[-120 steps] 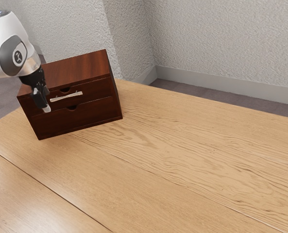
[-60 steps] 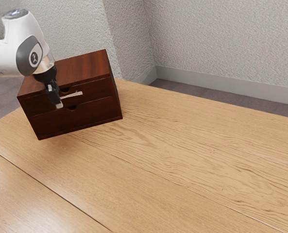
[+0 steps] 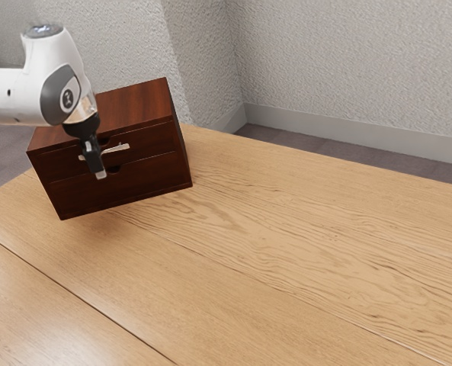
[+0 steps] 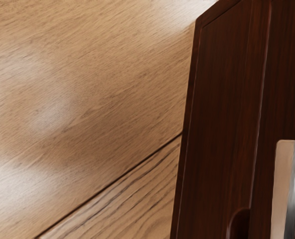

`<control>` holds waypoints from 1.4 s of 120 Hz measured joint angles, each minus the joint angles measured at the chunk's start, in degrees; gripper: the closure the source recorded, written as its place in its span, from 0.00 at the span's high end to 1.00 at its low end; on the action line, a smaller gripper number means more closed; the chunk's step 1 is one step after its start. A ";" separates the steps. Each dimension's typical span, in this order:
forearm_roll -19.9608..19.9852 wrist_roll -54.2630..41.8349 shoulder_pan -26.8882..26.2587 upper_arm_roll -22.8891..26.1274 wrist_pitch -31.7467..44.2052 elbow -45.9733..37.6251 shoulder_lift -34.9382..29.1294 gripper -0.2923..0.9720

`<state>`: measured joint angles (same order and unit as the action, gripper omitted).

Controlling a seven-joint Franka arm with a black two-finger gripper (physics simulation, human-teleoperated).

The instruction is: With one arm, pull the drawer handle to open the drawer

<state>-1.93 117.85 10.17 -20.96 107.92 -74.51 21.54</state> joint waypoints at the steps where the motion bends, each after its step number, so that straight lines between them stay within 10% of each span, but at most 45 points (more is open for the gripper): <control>1: -0.14 0.01 -0.04 0.01 0.00 0.01 -0.01 0.73; 168: -0.24 0.41 0.64 0.89 5.16 -0.28 0.78 0.49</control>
<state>-2.17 118.26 10.81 -20.07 113.08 -74.79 22.32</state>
